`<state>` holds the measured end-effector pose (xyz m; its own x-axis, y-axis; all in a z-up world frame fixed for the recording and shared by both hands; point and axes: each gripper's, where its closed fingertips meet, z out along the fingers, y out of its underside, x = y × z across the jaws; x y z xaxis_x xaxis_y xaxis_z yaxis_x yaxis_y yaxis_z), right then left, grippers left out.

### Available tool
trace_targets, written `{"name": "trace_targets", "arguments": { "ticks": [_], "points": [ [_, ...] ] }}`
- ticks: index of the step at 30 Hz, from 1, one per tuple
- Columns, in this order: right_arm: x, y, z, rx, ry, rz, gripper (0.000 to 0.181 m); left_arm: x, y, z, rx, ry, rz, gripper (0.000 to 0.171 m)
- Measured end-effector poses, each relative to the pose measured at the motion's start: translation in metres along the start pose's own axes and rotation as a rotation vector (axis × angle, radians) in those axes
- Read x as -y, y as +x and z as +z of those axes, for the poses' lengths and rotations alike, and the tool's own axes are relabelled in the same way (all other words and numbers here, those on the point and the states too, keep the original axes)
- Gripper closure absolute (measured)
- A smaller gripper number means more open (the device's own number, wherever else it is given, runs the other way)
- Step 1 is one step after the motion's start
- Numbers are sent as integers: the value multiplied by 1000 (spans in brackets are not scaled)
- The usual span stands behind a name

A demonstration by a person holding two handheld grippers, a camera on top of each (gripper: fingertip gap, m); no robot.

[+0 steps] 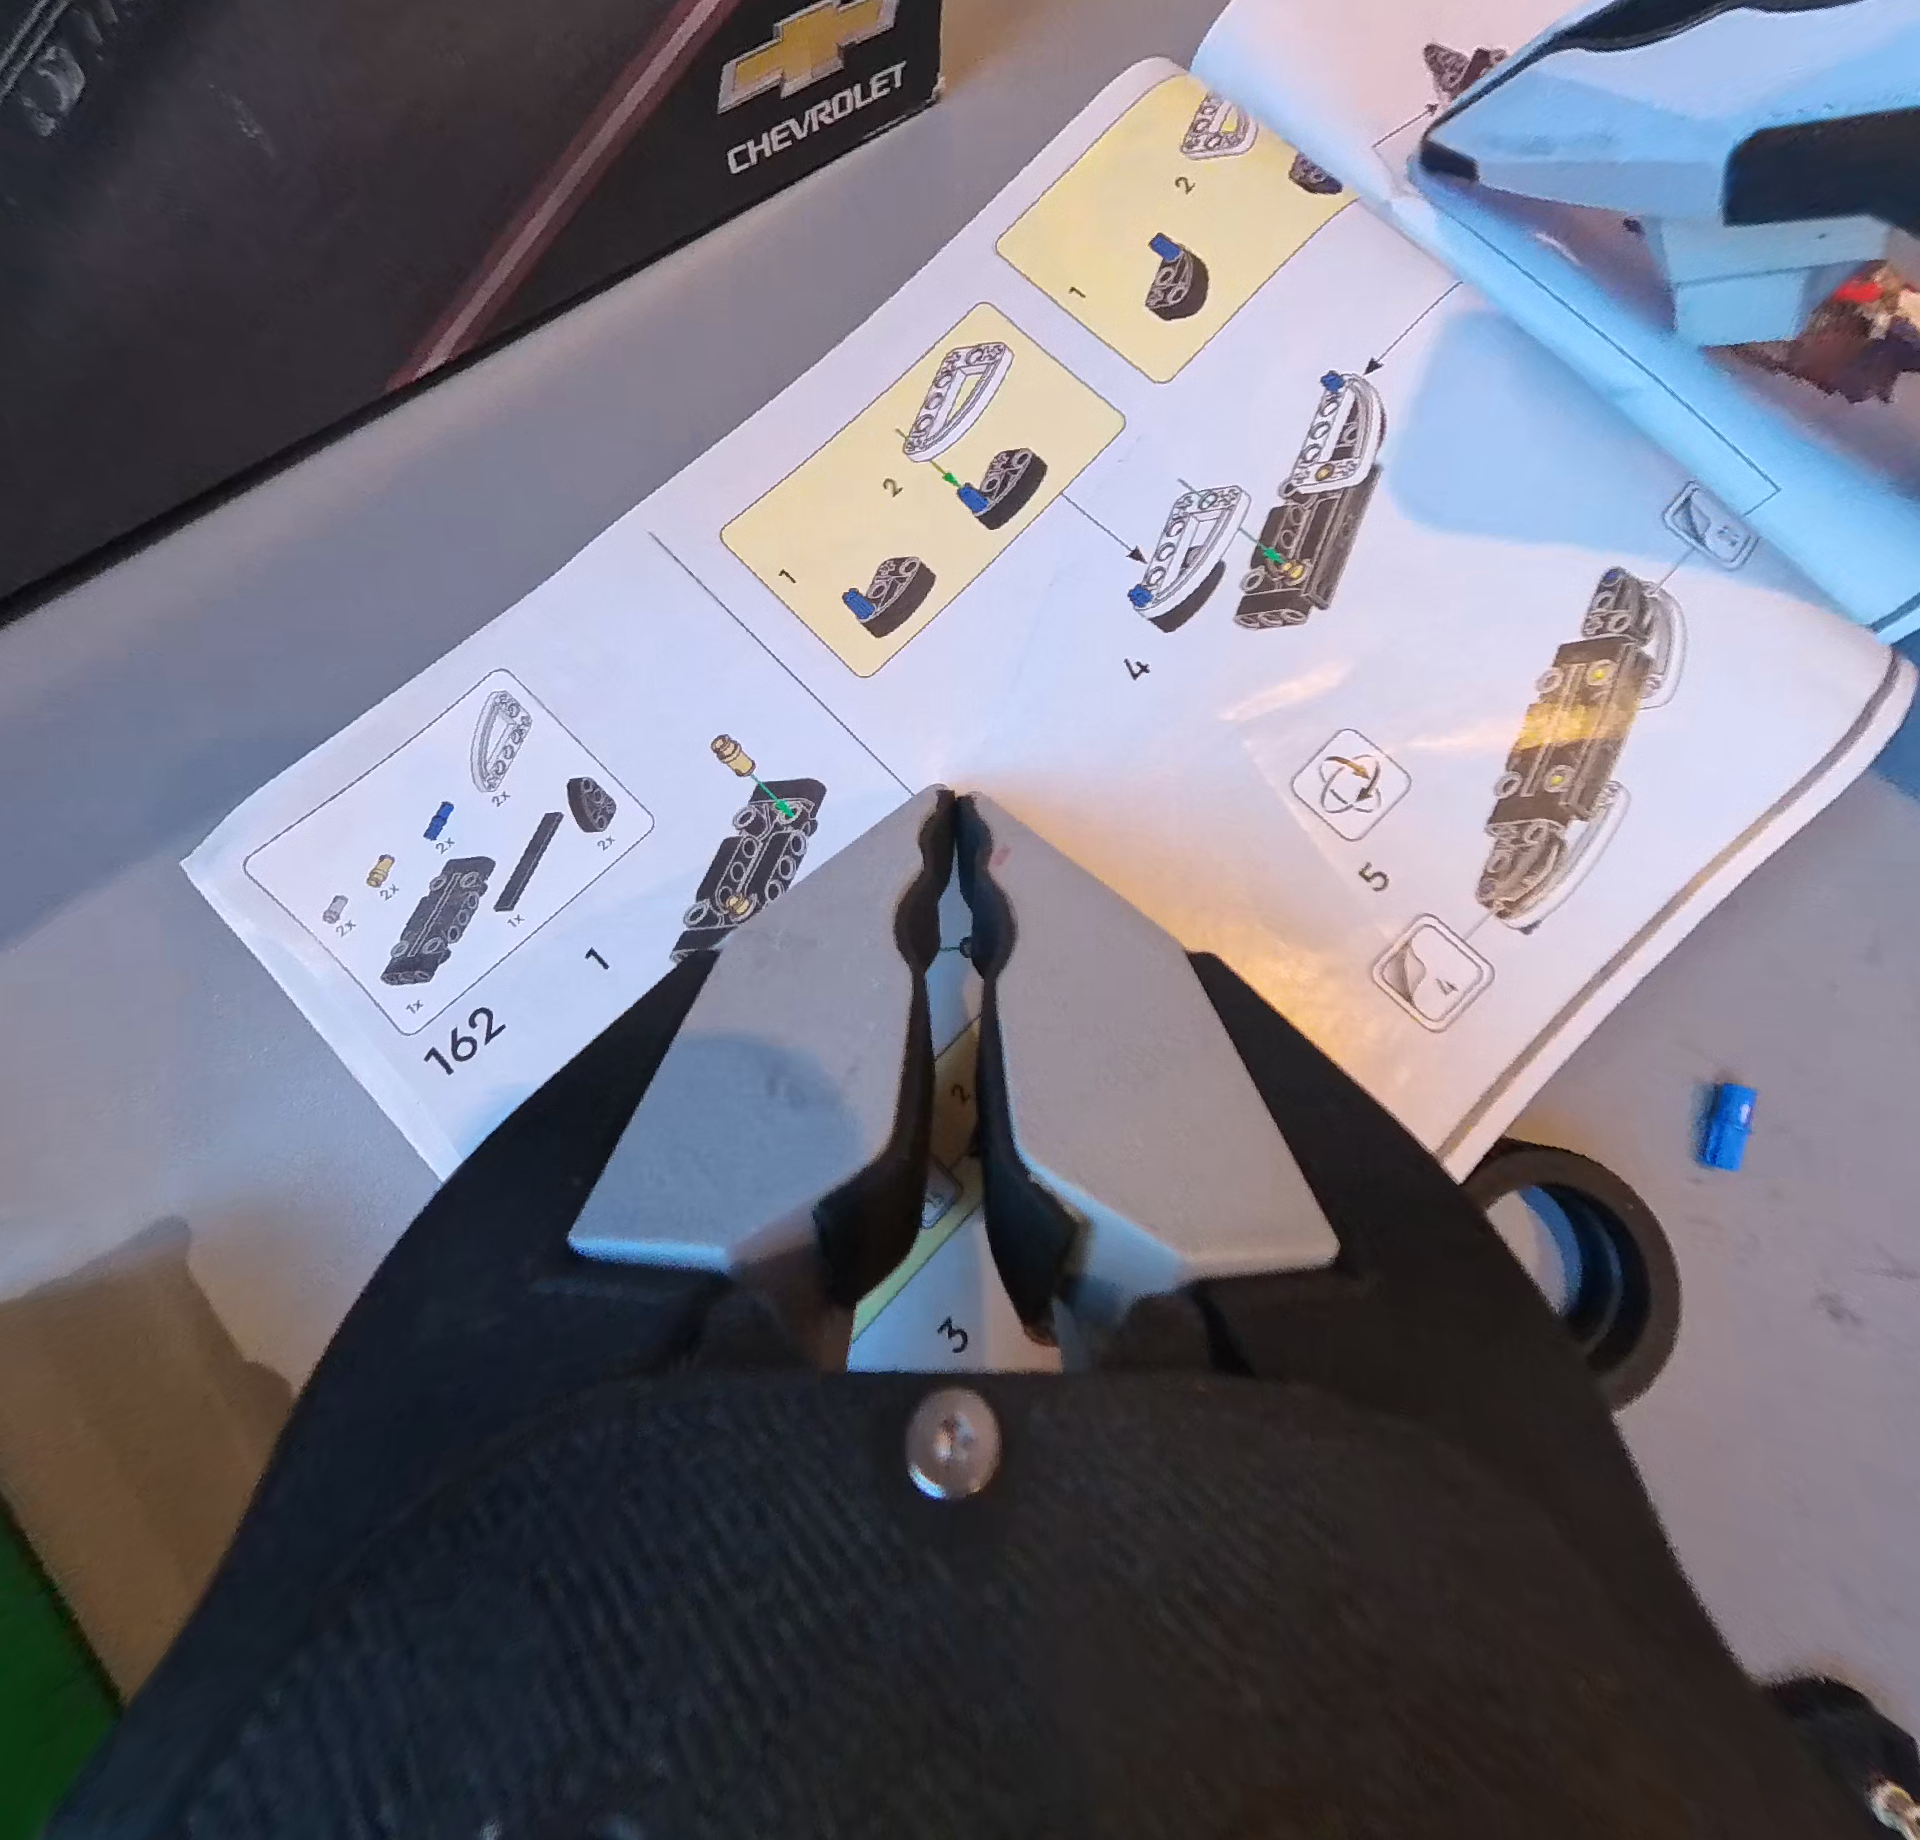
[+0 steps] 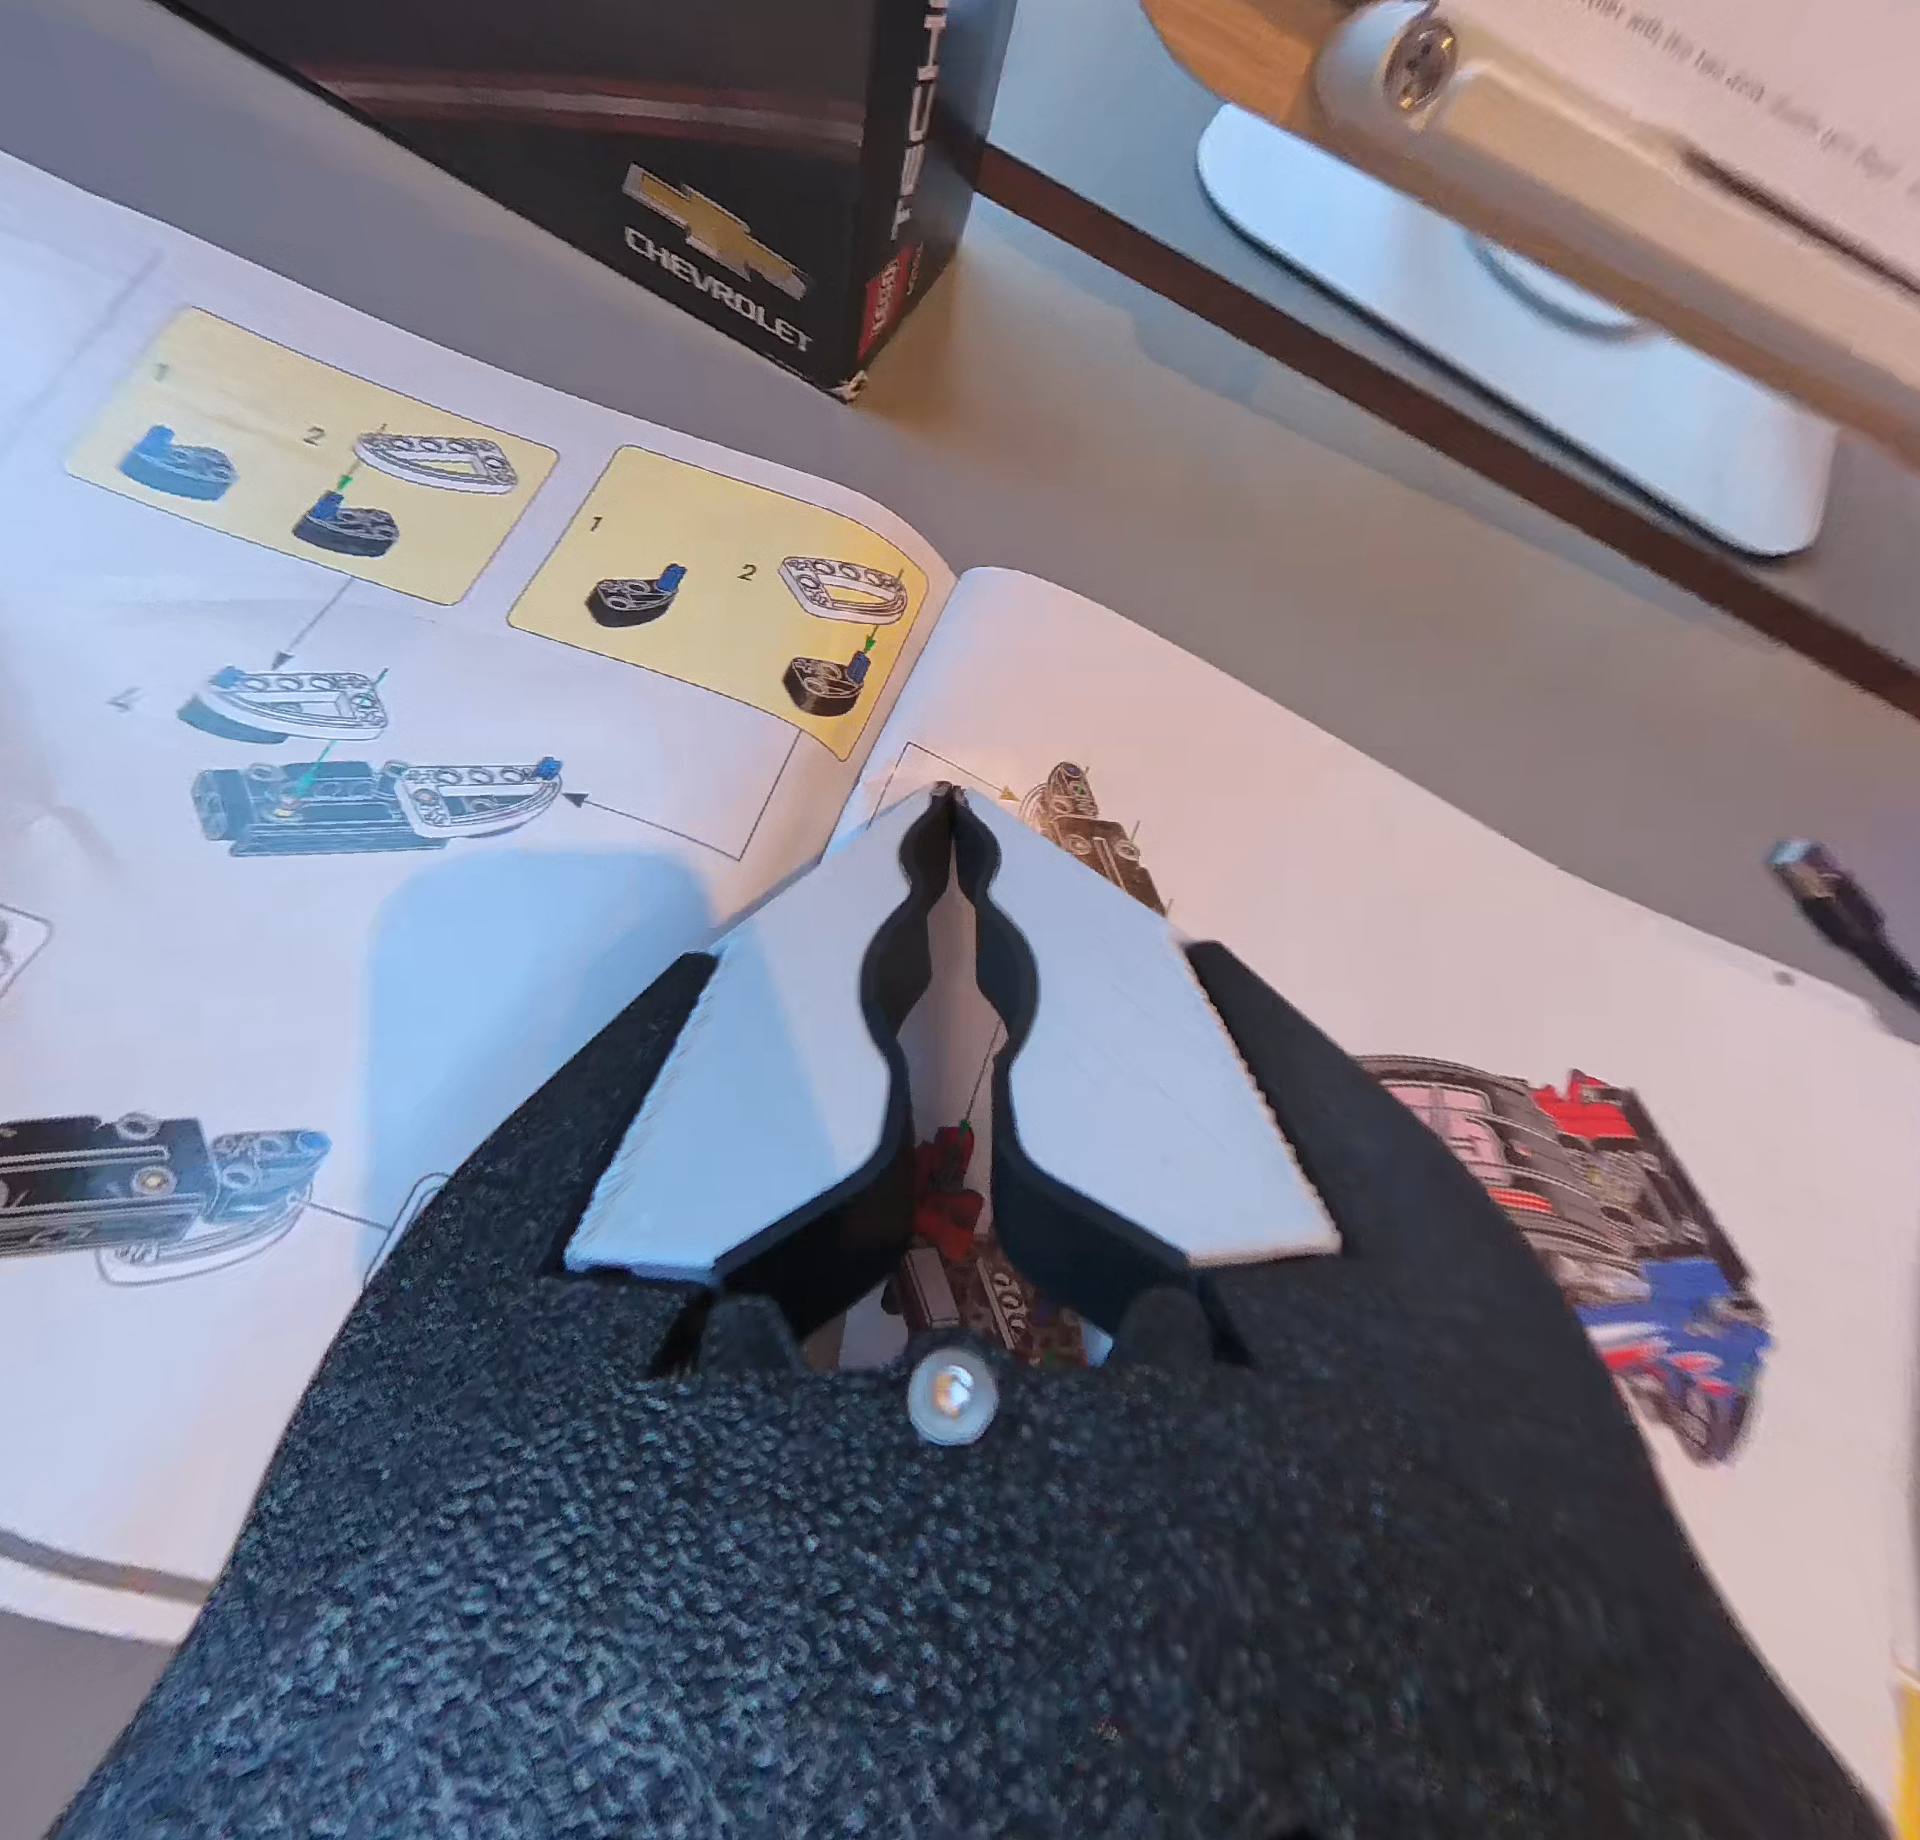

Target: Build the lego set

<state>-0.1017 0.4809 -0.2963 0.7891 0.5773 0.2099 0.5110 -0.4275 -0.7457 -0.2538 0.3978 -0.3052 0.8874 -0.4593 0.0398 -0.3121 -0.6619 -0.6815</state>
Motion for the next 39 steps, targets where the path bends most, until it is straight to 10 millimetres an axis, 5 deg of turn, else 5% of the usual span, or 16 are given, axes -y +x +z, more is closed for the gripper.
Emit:
{"name": "trace_targets", "arguments": {
  "ticks": [9,15,21,24,27,34,39],
  "points": [
    [42,-4,-41,-79,205,-19,181,5,0,-13,49,3,5,171],
    [63,-14,-69,-67,318,-23,181,22,65,-92,-114,84,92,171],
    [79,-26,-92,-16,391,-17,181,-63,129,-162,-244,-73,272,171],
    [87,-28,-104,5,432,-3,181,-115,141,-176,-263,-173,325,171],
    [91,-35,-109,44,453,12,178,-147,139,-173,-264,-205,342,171],
    [96,-40,-118,86,482,28,174,-158,149,-181,-362,-124,282,171],
    [121,-48,-163,234,622,106,161,-162,154,-209,-421,95,255,171]
  ]
}}
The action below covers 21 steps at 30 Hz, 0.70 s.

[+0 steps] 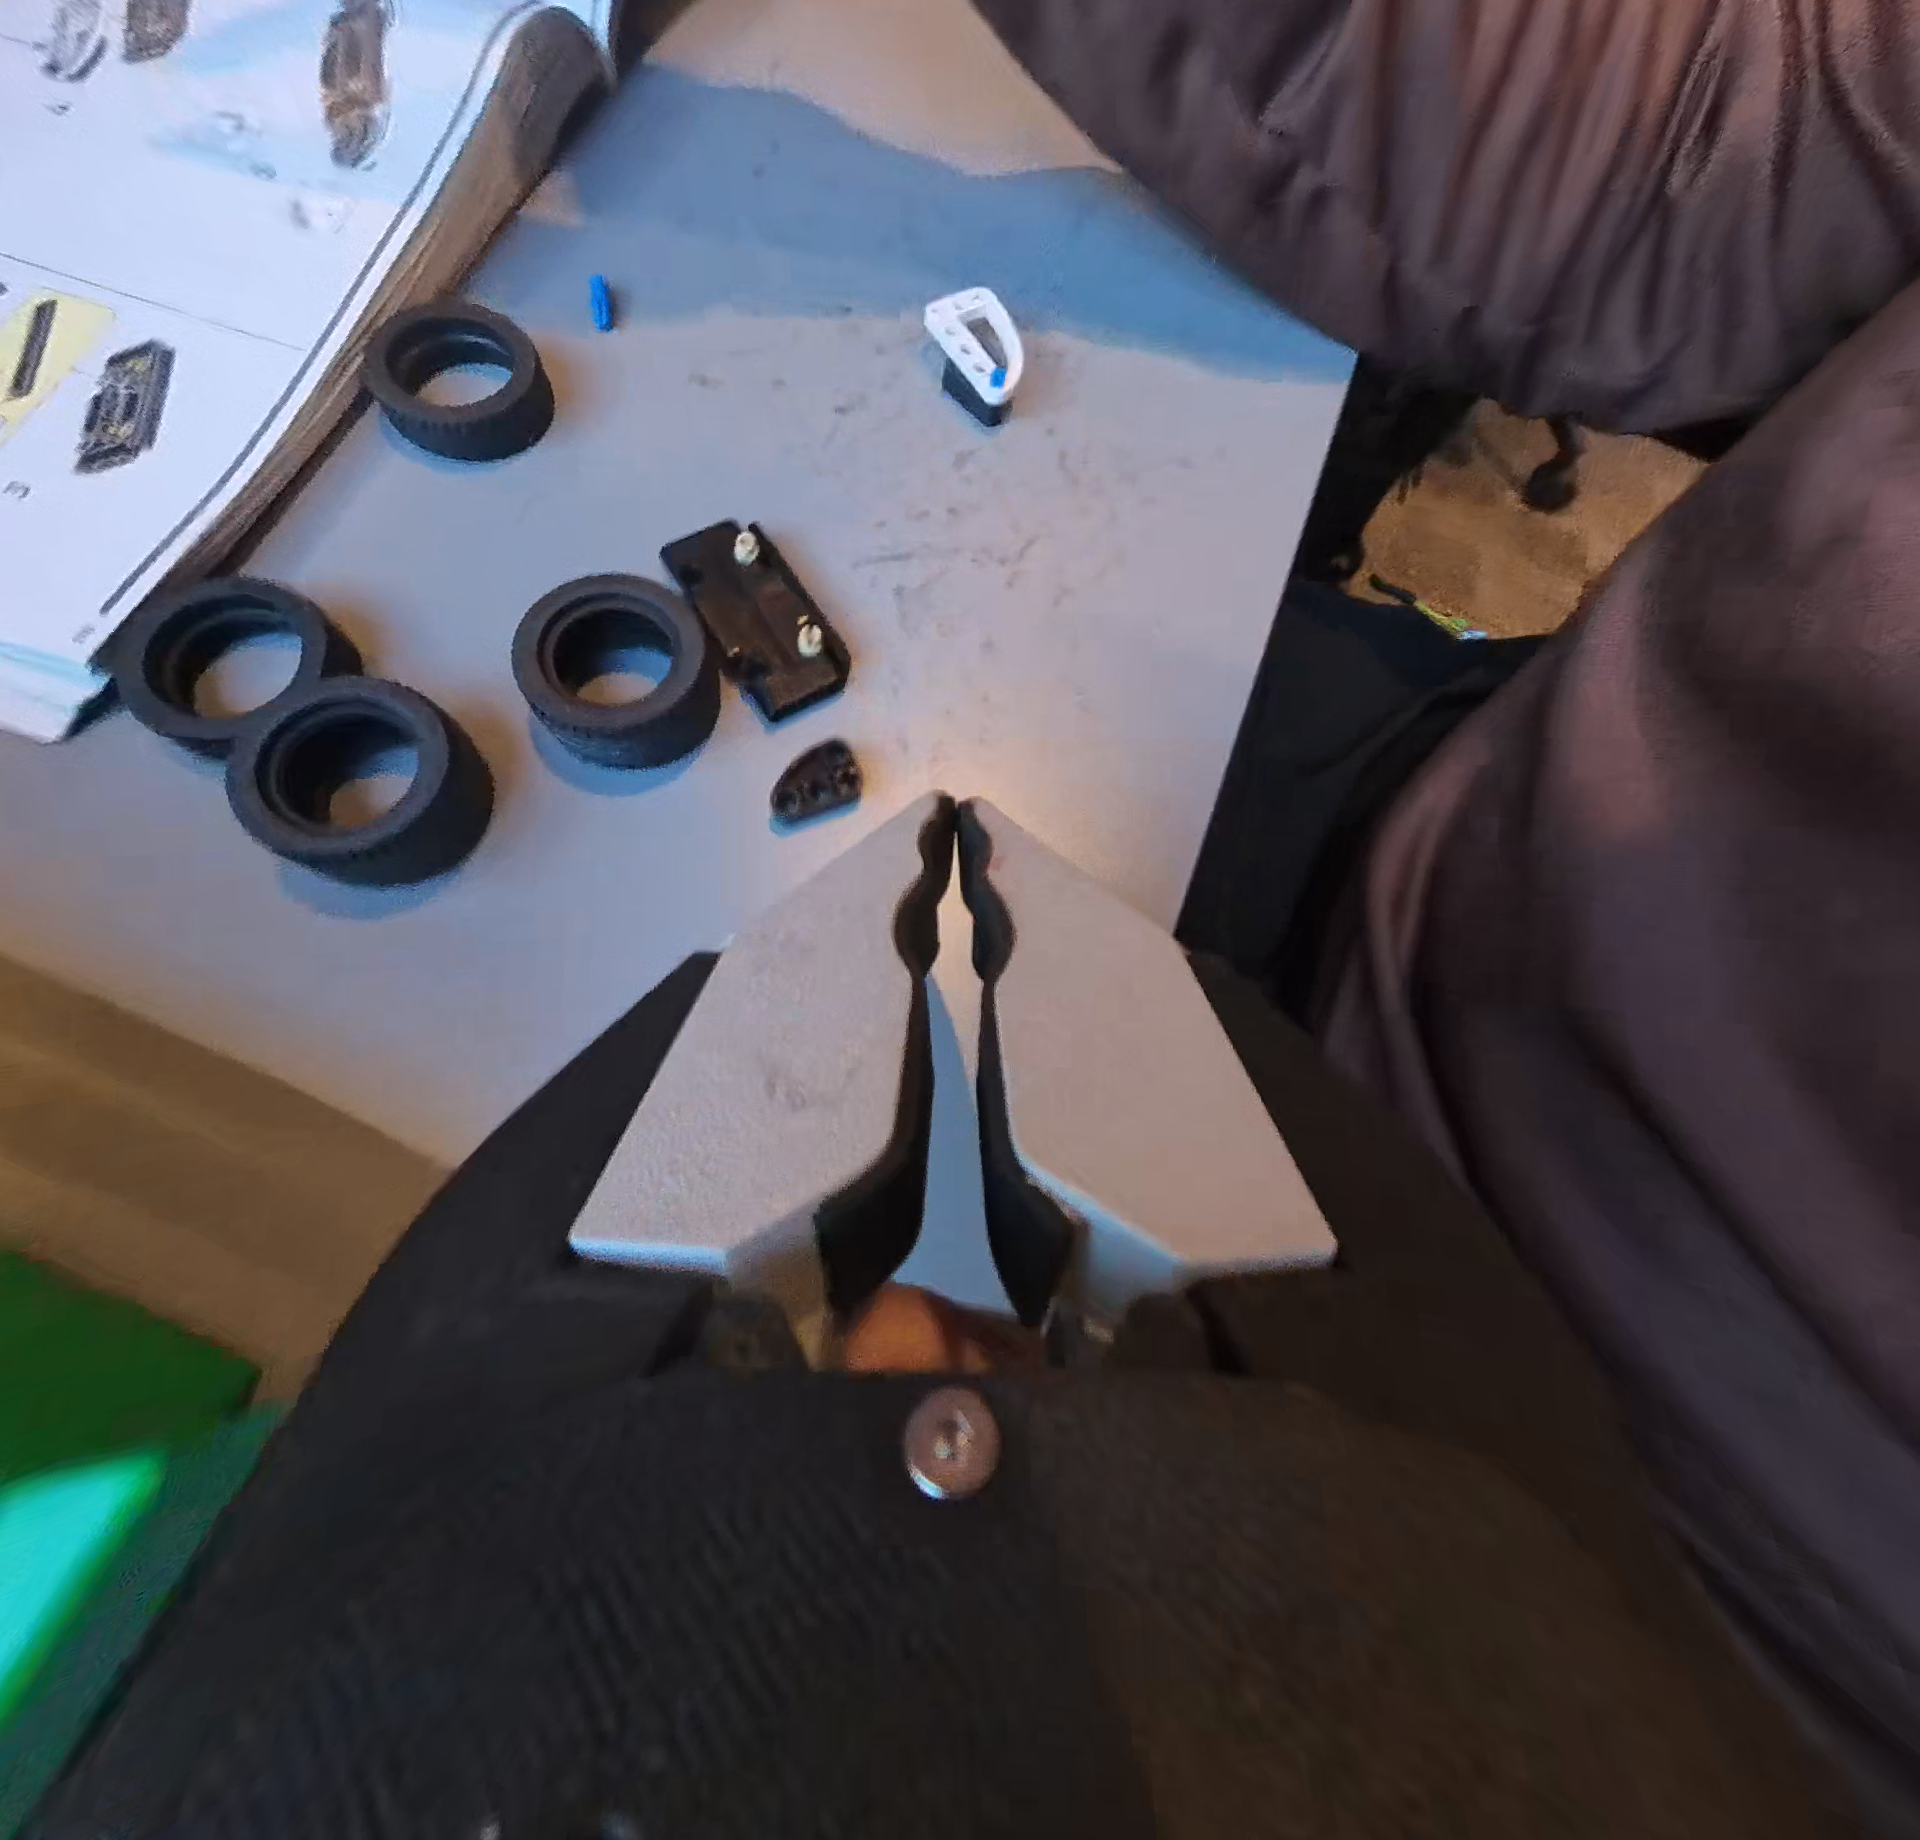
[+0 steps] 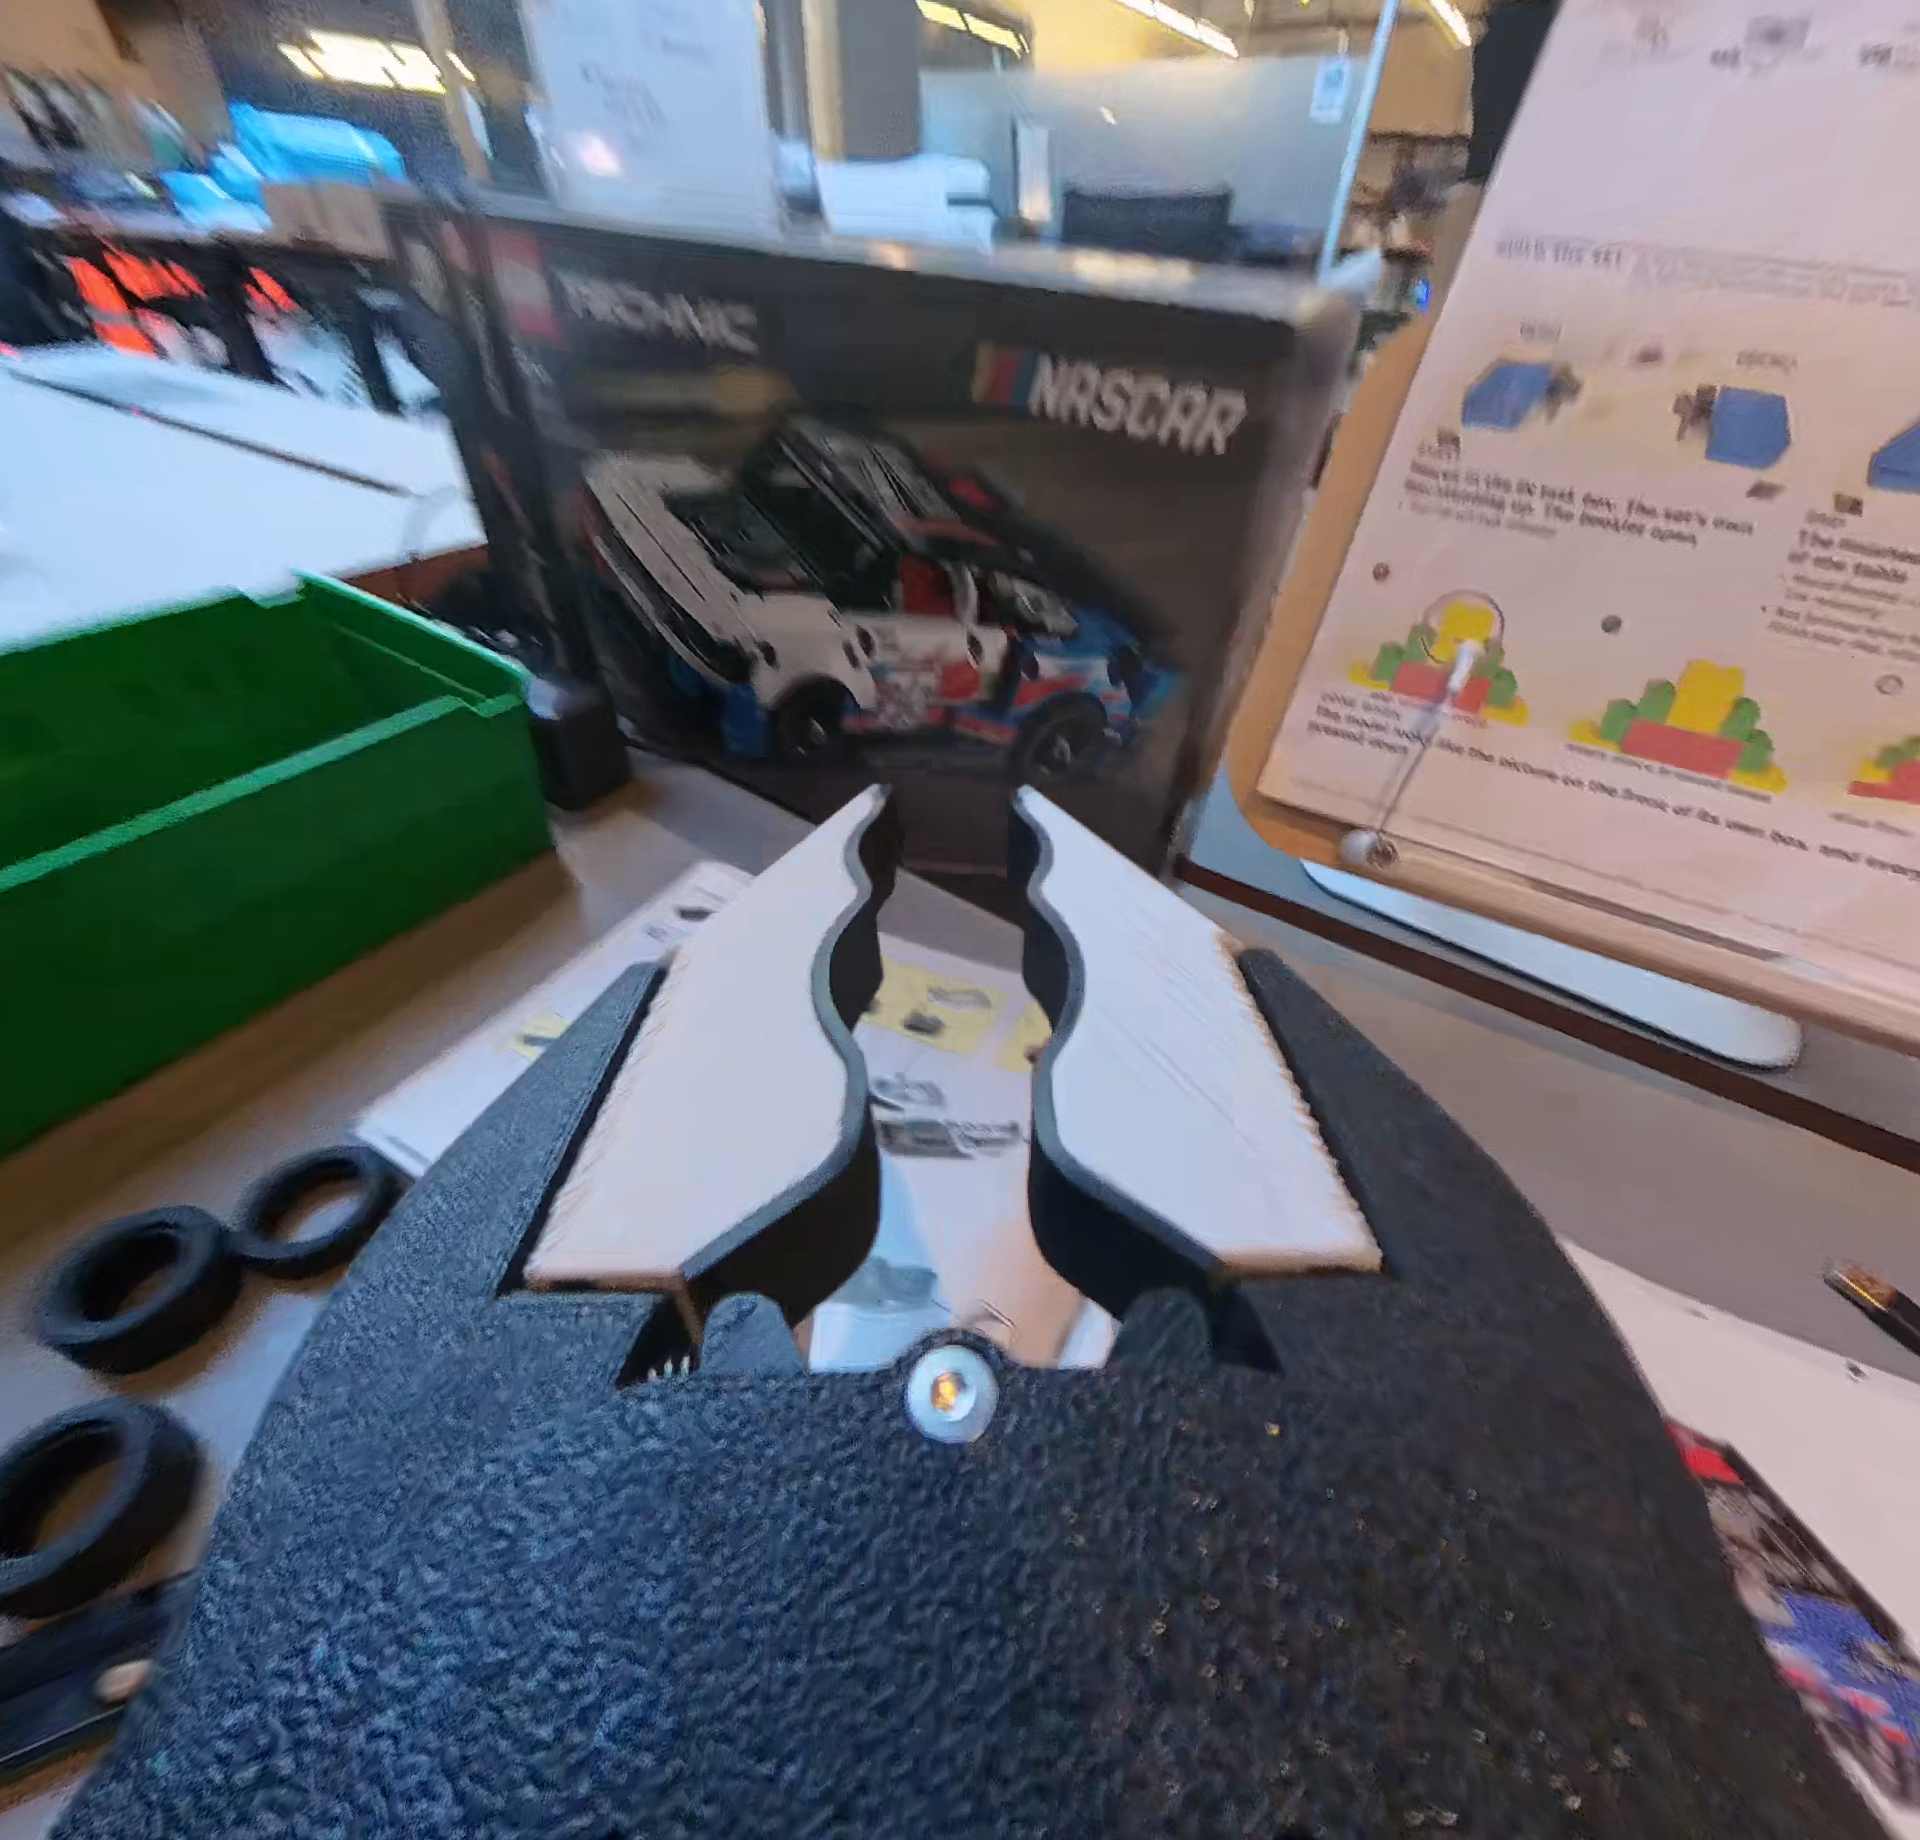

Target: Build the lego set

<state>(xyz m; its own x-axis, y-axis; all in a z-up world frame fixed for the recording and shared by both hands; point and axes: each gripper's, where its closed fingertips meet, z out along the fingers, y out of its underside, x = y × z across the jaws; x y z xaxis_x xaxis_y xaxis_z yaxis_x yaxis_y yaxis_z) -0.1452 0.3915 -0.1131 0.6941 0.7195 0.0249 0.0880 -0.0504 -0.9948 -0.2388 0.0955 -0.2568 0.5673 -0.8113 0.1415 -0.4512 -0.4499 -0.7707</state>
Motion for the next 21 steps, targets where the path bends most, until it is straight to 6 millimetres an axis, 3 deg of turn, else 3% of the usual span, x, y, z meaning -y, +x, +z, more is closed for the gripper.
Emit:
{"name": "trace_targets", "arguments": {
  "ticks": [2,4,10,13,17,21],
  "points": [
    [21,-15,-11,73,55,27,161,-7,-1,-12,19,48,-18,171],
    [33,-32,-17,148,54,45,159,-5,2,-23,15,125,-17,117],
    [44,-87,-43,290,-46,-39,155,-10,1,-25,-9,188,-53,120],
    [18,-104,-65,284,-132,-138,155,-13,-3,-21,29,201,-25,122],
    [-39,-115,-100,237,-220,-258,160,-14,-7,-21,93,258,24,129],
    [-95,-124,-124,224,-304,-226,161,-14,-6,-20,92,253,38,128]
  ]
}}
